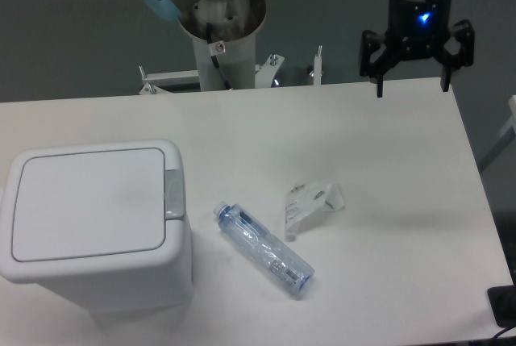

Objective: Open the trash can
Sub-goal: 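Move the gripper down toward the grey tab on the trash can lid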

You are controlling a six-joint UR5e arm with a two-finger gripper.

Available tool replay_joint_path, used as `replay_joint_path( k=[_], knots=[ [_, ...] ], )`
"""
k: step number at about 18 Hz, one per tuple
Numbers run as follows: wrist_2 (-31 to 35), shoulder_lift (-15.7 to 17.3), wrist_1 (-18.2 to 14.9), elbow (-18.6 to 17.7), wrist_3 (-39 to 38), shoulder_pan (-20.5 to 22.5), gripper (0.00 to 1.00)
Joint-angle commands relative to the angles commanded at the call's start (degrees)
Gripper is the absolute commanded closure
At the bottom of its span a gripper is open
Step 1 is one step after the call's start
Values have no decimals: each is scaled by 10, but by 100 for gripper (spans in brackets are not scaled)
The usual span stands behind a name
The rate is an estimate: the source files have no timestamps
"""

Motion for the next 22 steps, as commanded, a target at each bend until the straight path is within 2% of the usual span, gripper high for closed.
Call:
replay_joint_path(
  k=[4, 7, 10, 13, 15, 18, 22],
  knots=[
    [-4, 4, 0, 0, 2, -2, 0],
    [-53, 4, 11, -1, -2, -5, 0],
    [-69, 4, 15, -3, -103, -22, 0],
    [-70, -3, 50, -2, -173, -66, 0],
    [-76, -7, 61, 1, -232, -89, 0],
    [-110, -12, 61, -3, -328, -139, 0],
    [-181, -19, 60, 0, -421, -159, 0]
  ],
)
